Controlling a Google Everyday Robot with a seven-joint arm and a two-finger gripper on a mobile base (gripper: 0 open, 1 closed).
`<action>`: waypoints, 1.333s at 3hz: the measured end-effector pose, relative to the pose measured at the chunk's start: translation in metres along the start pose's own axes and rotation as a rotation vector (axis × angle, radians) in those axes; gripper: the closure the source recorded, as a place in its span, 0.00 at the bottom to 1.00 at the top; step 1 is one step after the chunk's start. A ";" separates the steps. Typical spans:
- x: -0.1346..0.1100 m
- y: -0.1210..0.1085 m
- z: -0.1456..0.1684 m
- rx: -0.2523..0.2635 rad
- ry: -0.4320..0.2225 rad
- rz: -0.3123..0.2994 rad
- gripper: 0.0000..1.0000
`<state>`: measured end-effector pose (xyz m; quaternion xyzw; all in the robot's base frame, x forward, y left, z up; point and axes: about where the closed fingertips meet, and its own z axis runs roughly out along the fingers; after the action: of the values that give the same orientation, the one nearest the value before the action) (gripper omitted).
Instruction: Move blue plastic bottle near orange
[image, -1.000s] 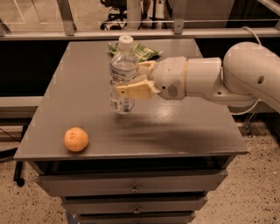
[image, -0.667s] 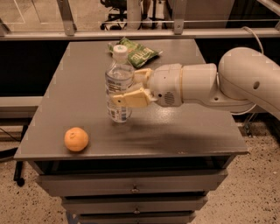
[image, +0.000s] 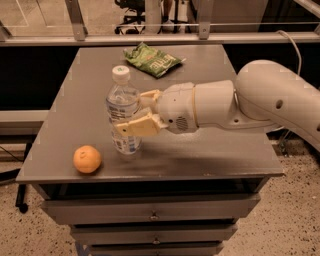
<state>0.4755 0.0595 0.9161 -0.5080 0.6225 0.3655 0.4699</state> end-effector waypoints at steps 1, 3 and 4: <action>0.008 0.008 0.008 -0.018 0.026 0.002 1.00; 0.009 0.017 0.014 -0.010 0.014 -0.003 0.54; 0.007 0.020 0.016 -0.011 0.002 -0.004 0.31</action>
Offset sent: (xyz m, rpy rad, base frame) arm -0.0088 0.0061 -0.0206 -0.0297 0.0026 -0.0110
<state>0.4588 0.0767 0.9046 -0.5122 0.6198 0.3675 0.4673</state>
